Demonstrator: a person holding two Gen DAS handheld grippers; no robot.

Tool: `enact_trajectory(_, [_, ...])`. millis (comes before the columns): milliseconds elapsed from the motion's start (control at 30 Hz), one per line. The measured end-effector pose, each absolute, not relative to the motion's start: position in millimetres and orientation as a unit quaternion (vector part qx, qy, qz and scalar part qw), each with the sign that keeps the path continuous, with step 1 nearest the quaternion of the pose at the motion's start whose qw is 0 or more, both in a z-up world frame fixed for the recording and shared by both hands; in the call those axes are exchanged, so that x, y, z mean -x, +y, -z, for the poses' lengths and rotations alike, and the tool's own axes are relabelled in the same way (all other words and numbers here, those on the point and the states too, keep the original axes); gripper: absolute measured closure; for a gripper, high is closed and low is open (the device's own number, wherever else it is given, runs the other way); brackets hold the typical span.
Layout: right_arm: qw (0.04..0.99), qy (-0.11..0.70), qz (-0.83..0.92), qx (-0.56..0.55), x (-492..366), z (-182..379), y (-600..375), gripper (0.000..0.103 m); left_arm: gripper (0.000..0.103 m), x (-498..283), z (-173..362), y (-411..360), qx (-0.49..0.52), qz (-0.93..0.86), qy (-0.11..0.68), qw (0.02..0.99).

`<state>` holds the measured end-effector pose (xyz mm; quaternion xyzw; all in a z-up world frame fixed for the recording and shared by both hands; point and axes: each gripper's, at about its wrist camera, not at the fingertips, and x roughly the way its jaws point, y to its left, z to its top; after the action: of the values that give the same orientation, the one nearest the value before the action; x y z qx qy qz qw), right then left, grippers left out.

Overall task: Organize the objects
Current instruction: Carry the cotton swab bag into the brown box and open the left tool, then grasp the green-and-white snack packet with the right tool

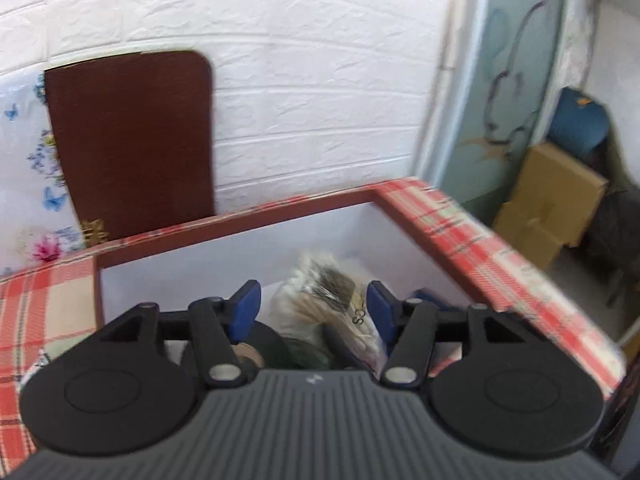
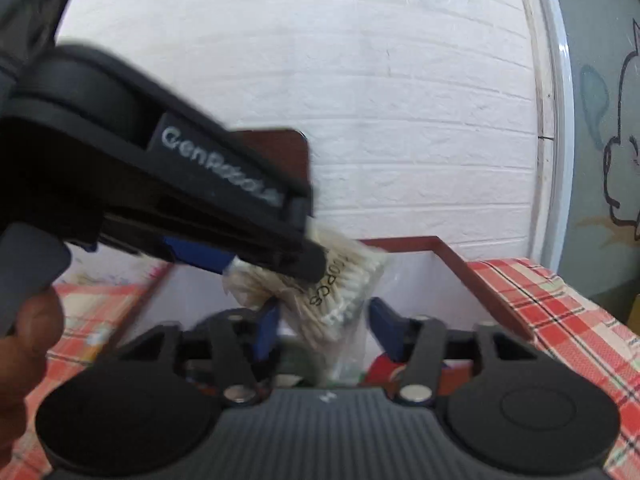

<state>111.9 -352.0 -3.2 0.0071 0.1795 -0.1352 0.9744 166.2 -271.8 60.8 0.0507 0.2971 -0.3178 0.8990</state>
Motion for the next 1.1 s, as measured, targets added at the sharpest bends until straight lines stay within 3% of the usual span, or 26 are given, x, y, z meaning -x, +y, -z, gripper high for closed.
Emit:
enact_trajectory(233, [0.978,0.124,0.158,-0.062,-75,12,-359,0.030,0.043,-137,-65,-221,-0.032,0.312,0.260,0.913])
enact_trajectory(467, [0.983,0.105,0.129,-0.075,-48,4,-331,0.031,0.043,-122,-55,-141,0.005,0.258,0.267,0.929])
enact_trajectory(600, [0.992,0.095,0.070,-0.049,-34,-8,-291,0.031,0.043,-132,-24,-81,0.013,0.175,0.304,0.936])
enact_trajectory(867, [0.978,0.191,-0.086,0.023,-51,14,-185,0.036,0.043,-148,51,26,0.020,0.022,0.353,0.935])
enact_trajectory(1100, [0.961,0.253,-0.093,0.053,-123,35,-140,0.043,0.027,-137,70,35,0.013,0.024,0.293,0.956])
